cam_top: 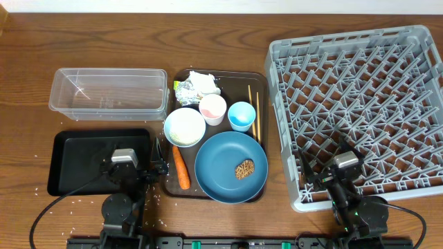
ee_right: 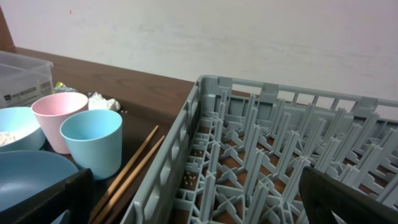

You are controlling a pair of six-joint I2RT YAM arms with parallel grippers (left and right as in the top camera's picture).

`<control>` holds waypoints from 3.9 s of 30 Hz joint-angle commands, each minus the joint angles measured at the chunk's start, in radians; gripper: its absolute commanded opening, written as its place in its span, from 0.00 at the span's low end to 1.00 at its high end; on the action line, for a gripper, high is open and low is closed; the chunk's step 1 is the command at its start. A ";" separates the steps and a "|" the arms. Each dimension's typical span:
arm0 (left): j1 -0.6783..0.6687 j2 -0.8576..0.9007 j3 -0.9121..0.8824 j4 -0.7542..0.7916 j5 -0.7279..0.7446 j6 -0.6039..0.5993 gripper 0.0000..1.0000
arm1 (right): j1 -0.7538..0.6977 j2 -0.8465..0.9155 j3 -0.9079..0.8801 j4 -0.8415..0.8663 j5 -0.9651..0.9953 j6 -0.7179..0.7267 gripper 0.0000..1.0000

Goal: Sort waste into correct bins and load items into the dishwasher rack

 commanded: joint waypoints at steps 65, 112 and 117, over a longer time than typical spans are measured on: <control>0.127 0.589 0.875 -0.422 0.519 -0.119 0.98 | -0.008 0.531 0.756 -0.417 -0.157 0.192 0.99; -0.223 1.801 1.227 -0.479 0.231 -0.197 0.44 | -0.009 1.141 1.109 -0.704 -0.231 0.178 0.99; -0.226 1.810 1.227 -0.478 0.230 -0.197 0.24 | -0.009 1.142 1.109 -0.705 -0.231 0.178 0.99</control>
